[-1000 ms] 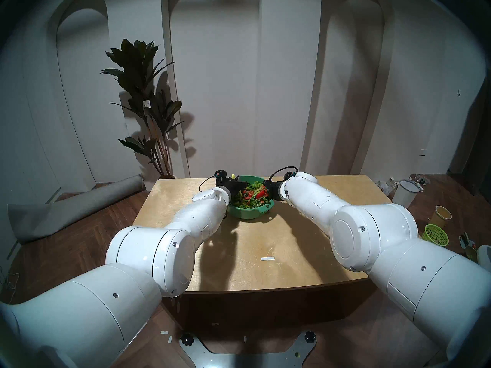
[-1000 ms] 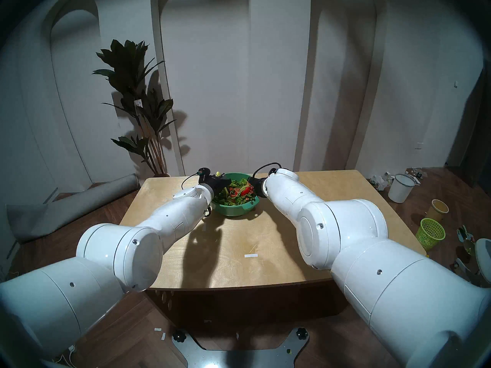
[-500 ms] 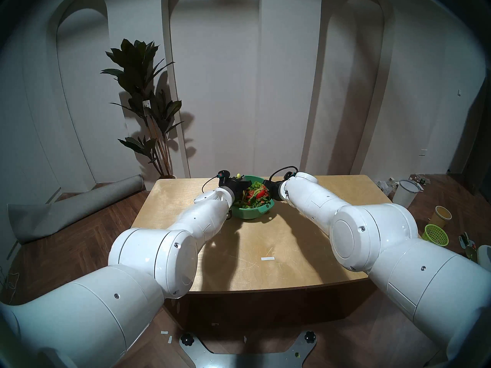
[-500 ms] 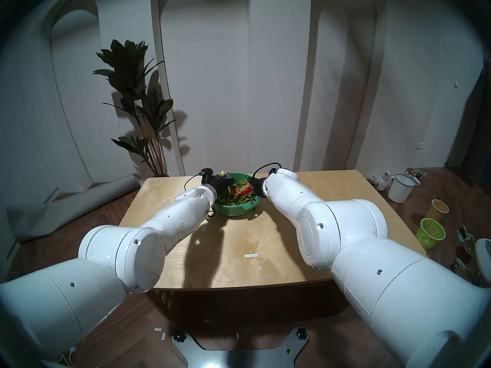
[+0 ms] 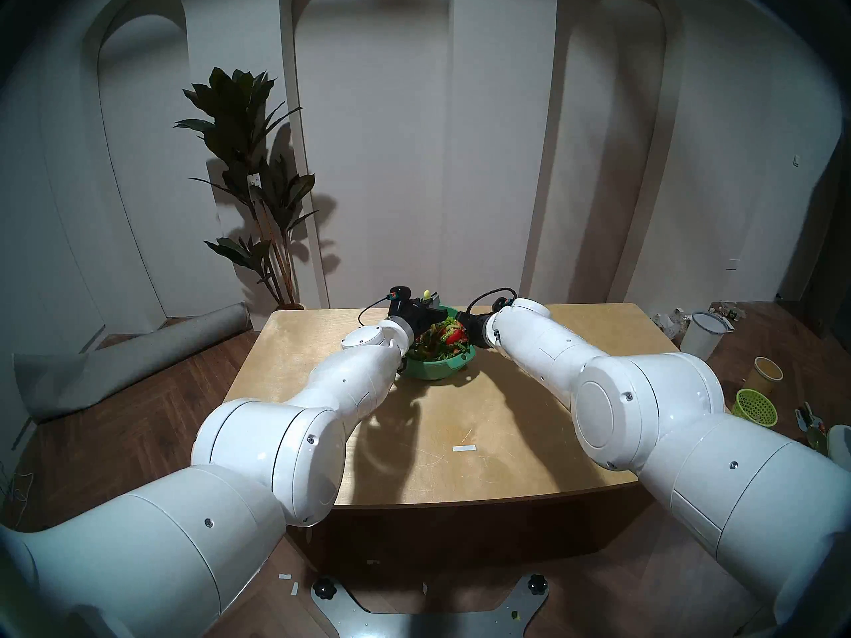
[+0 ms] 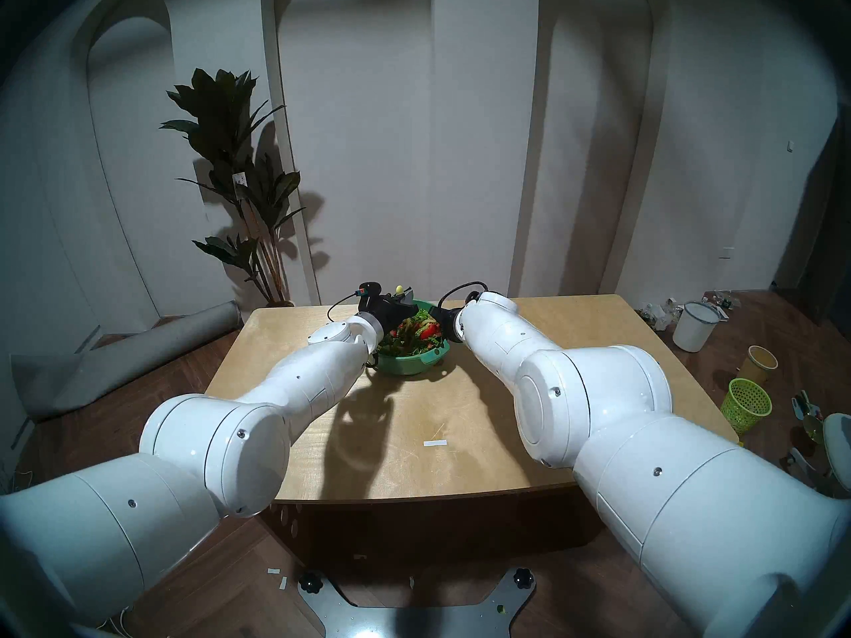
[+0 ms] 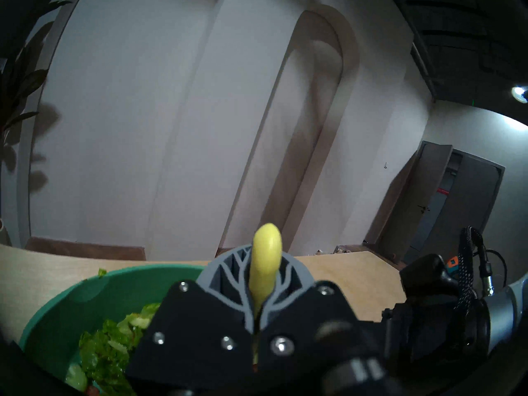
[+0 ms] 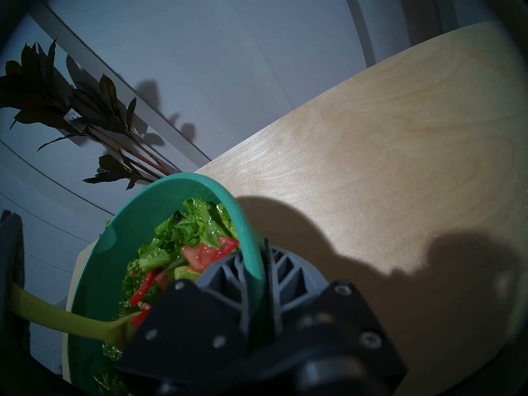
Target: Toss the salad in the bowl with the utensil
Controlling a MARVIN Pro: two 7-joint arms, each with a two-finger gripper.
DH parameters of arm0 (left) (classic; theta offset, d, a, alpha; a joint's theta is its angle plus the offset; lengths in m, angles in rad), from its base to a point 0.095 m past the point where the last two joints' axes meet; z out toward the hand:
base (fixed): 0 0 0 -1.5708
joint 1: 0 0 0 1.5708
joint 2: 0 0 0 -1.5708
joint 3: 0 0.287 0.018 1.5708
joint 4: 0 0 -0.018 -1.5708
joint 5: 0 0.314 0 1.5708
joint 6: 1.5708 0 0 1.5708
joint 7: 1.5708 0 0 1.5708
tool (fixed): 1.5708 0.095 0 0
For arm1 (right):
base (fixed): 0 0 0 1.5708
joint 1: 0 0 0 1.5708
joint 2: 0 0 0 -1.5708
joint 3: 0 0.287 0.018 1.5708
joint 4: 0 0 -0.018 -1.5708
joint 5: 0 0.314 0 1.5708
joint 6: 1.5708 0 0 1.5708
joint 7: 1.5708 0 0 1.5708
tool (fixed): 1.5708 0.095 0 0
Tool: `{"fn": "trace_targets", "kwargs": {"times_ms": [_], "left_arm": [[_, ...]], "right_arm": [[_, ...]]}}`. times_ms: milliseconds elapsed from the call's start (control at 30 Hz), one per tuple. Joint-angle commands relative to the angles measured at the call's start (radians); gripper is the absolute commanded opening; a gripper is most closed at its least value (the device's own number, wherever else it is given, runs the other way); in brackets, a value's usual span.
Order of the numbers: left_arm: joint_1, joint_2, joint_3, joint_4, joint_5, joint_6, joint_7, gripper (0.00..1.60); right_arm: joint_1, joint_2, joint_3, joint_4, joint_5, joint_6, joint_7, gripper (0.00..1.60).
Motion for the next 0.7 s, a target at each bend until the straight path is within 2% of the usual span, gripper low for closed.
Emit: {"fn": "trace_targets", "kwargs": {"times_ms": [0, 300, 467, 667], "left_arm": [[-0.042, 0.013, 0.017, -0.09, 0.018, -0.051, -0.029, 0.0], [-0.037, 0.058, 0.049, -0.159, 0.063, -0.067, -0.03, 0.0], [-0.033, 0.077, 0.075, -0.127, 0.104, -0.047, 0.009, 0.0], [-0.053, 0.081, 0.101, -0.053, 0.136, -0.067, 0.033, 0.0]], "right_arm": [[0.04, -0.004, 0.002, -0.029, 0.002, -0.011, 0.008, 0.29], [0.04, -0.004, 0.002, -0.03, 0.003, -0.012, 0.009, 0.29], [0.039, -0.005, 0.002, -0.032, 0.003, -0.013, 0.01, 0.29], [0.039, -0.005, 0.002, -0.032, 0.003, -0.013, 0.01, 0.29]]}}
